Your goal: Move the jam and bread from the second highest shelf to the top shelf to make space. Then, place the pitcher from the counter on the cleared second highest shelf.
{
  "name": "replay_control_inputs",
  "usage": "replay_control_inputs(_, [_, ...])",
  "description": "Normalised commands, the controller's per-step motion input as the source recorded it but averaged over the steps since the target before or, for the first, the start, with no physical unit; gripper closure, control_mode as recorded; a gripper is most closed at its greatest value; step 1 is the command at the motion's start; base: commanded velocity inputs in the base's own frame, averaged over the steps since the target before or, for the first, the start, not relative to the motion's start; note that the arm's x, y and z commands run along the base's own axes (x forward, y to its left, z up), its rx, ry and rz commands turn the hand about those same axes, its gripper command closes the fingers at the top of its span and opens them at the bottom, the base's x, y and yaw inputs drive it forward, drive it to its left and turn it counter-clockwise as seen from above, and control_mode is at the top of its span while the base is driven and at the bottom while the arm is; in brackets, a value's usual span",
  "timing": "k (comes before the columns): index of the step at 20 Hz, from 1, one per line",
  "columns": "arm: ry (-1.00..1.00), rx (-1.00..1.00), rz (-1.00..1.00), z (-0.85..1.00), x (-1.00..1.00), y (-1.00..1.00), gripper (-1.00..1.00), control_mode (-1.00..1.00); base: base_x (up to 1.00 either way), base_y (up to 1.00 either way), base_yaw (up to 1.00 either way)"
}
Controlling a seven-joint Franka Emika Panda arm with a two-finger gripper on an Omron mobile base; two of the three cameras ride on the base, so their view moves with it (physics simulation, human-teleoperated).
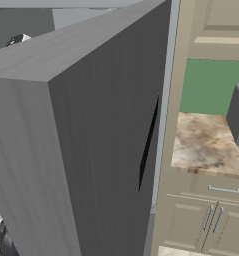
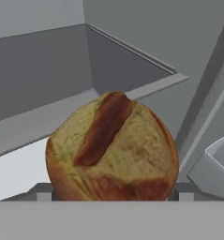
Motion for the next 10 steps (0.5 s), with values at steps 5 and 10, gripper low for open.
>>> replay_control_inputs(5, [0.00, 0.00, 0.00, 0.00, 0.76, -0.21, 1.00, -1.00, 0.00, 0.00, 0.00])
replay_control_inputs(10, [0.00, 0.00, 0.00, -0.06, 0.86, -0.01, 1.00, -1.00, 0.00, 0.00, 0.00])
